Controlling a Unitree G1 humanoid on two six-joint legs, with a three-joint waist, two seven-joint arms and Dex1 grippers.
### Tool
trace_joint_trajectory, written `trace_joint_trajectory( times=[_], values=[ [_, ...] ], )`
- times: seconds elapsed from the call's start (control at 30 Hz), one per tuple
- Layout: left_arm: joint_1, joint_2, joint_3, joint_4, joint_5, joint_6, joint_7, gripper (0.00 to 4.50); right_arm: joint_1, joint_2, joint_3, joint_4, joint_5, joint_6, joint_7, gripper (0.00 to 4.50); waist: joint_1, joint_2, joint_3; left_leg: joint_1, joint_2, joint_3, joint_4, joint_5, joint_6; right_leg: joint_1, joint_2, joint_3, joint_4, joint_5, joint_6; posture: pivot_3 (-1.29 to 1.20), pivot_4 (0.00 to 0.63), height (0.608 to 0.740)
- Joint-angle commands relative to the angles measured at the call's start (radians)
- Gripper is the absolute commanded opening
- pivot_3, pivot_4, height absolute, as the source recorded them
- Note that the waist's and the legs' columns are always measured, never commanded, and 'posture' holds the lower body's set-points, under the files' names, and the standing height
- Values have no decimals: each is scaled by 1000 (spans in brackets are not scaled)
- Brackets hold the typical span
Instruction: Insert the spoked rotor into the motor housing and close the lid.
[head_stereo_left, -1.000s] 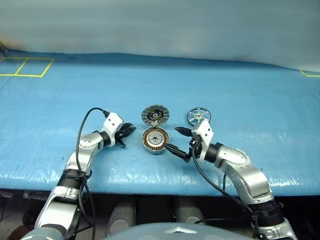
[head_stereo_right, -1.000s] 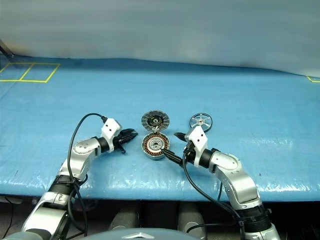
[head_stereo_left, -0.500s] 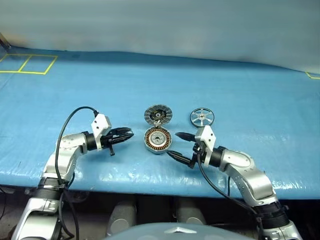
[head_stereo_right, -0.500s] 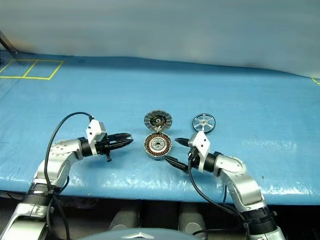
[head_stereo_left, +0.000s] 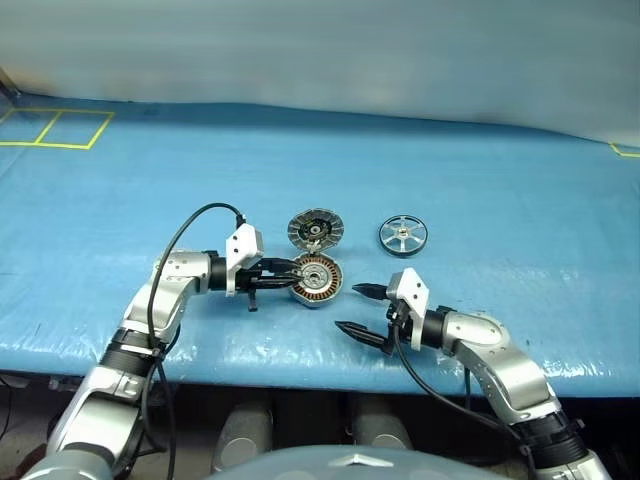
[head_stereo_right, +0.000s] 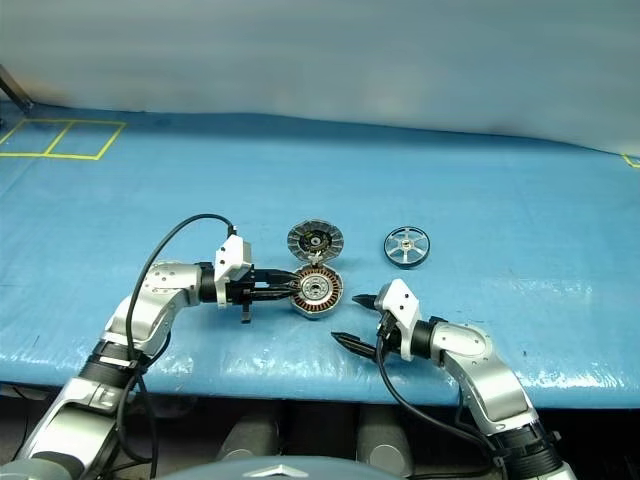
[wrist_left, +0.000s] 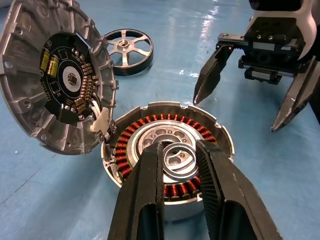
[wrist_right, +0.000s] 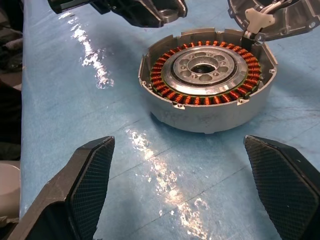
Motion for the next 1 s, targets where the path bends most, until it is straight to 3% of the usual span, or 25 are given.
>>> trace_joint_trajectory(
  times=[0.03, 1.0],
  values=[
    [-49, -35, -15, 59, 33, -44, 19, 636, 3, 7, -8, -26, -1, -30, -10, 4367, 1, 0, 0, 0, 0, 0, 0, 0, 0, 0, 0, 0, 0, 0, 0, 0, 150, 740],
    [-96, -104, -51, 167, 97, -65, -11, 636, 22, 12, -3, -30, -29, -52, -48, 4367, 0, 0, 0, 0, 0, 0, 0, 0, 0, 0, 0, 0, 0, 1, 1, 0, 150, 740]
  ],
)
